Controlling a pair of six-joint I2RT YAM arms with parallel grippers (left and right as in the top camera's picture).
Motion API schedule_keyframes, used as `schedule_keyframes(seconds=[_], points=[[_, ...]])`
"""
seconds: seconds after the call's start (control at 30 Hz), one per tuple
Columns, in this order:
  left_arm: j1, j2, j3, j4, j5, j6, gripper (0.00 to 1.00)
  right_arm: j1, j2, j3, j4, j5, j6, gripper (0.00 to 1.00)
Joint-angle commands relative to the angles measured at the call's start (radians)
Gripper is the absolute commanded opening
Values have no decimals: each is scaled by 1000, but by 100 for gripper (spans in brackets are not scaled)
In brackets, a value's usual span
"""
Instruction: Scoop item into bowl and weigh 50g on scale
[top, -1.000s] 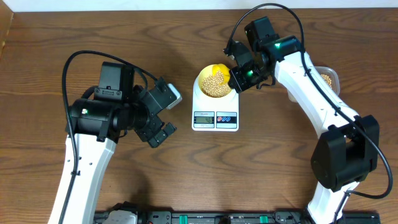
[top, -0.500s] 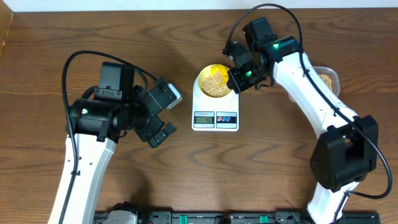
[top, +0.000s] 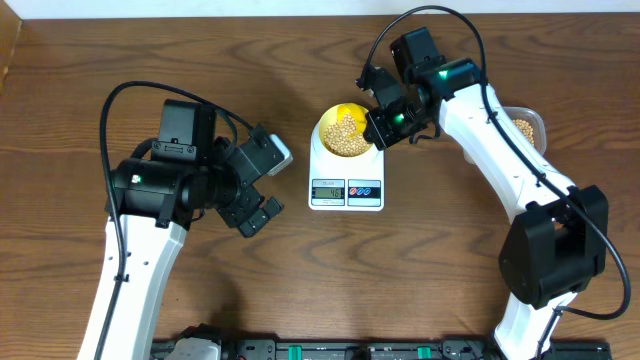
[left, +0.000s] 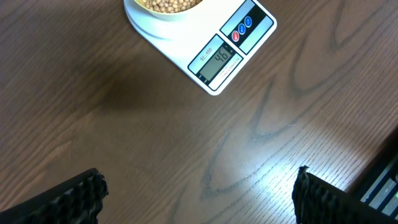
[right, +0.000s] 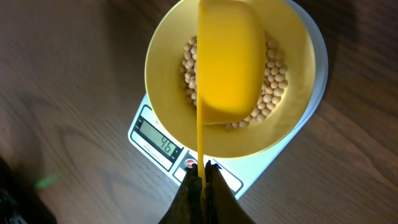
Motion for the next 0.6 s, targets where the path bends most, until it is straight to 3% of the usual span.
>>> schedule_keyframes(seconds=[0.0,0.57], points=[[3,0,-8,-4,16,18,98,-4,-16,19,14,-52,5,1],[3,0,-8,-4,16,18,98,-43,-16,19,6,-128,35,1]])
